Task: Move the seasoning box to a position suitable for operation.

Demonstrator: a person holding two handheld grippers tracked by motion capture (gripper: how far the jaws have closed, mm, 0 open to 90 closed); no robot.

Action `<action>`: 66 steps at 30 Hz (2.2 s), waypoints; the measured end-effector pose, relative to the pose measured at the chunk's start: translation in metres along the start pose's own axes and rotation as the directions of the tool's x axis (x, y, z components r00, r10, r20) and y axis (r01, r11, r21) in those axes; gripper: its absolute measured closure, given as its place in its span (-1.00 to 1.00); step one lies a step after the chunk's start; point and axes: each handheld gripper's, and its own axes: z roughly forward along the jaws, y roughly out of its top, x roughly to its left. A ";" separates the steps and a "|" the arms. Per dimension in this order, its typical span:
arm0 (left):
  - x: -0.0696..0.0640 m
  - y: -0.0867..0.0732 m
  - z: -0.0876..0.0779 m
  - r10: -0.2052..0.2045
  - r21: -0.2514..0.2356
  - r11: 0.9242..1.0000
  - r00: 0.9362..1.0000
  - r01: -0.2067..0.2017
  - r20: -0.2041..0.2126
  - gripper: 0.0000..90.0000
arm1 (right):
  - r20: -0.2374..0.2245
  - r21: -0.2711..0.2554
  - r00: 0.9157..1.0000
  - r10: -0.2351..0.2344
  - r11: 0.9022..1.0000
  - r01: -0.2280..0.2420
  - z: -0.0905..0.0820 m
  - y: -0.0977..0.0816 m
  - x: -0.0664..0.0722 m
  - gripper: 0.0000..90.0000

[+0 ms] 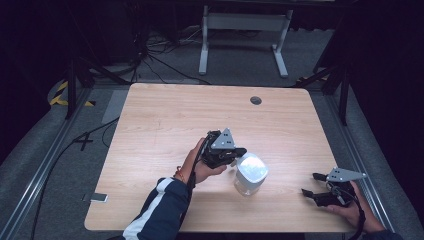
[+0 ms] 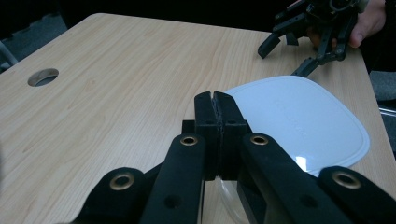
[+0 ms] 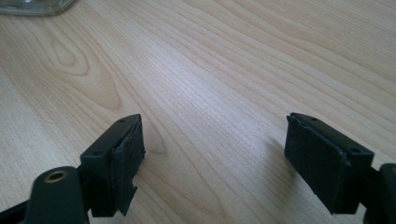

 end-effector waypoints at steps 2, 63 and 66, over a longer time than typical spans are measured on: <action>-0.001 0.000 0.001 -0.004 0.004 1.000 1.000 0.004 0.001 0.99 | 0.001 -0.001 1.000 0.001 1.000 -0.001 0.000 0.000 0.000 -0.56; -0.001 -0.009 -0.015 0.044 0.027 0.999 0.994 -0.041 -0.103 0.99 | -0.176 -0.162 0.952 -0.252 0.961 0.225 0.004 0.134 0.100 0.99; 0.000 -0.020 -0.028 0.018 0.043 0.999 0.993 -0.013 -0.120 0.98 | -0.178 -0.167 0.951 -0.253 0.960 0.224 0.003 0.136 0.100 0.99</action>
